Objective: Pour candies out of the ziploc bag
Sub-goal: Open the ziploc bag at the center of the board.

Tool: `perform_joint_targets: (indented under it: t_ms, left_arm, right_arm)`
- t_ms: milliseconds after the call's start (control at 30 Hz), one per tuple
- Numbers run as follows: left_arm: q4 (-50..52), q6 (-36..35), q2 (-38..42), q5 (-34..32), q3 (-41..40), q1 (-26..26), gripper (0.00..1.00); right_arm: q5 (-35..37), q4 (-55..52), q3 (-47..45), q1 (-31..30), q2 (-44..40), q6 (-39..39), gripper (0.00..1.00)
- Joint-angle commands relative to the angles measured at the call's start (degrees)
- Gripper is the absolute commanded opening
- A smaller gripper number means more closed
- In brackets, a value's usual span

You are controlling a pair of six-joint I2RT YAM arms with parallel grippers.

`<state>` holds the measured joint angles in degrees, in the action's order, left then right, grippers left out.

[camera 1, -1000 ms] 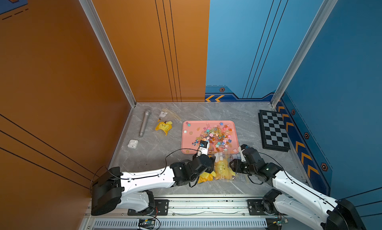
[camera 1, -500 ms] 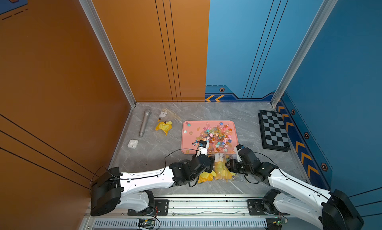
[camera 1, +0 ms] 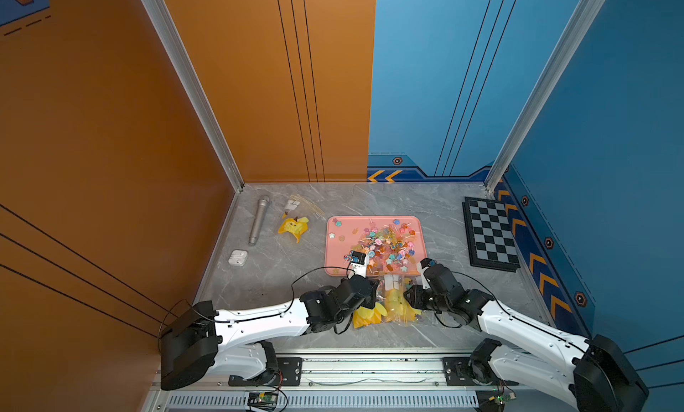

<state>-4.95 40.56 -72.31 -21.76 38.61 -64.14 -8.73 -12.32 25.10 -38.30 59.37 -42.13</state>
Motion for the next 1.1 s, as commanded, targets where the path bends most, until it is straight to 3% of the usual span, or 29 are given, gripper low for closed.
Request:
perform_joint_targets:
  t_ms: [0, 267, 500, 800, 1067]
  left_arm:
    - [-1.0, 0.0, 1.4, 1.6, -1.2, 0.6, 0.35]
    - [-3.4, -0.5, 1.3, 3.6, -2.2, 0.8, 0.33]
    - [-10.0, -0.1, -0.4, 10.4, -3.4, 2.7, 0.4]
    - [-17.4, 2.2, -8.6, 19.2, -1.3, 3.7, 0.38]
    - [-23.0, 4.0, -11.2, 21.8, -1.8, 4.2, 0.42]
  right_arm:
    - [1.6, 0.7, 2.0, -0.5, 0.7, -0.3, 0.22]
    - [1.2, 0.5, 3.7, -1.3, 1.4, -0.2, 0.0]
    - [-0.8, 1.4, 4.2, -1.4, 0.2, 0.6, 0.0]
    - [-3.9, 8.2, 0.4, -1.4, -5.0, -1.2, 0.0]
    - [-4.3, 11.1, -1.3, -1.4, -6.6, -2.3, 0.0]
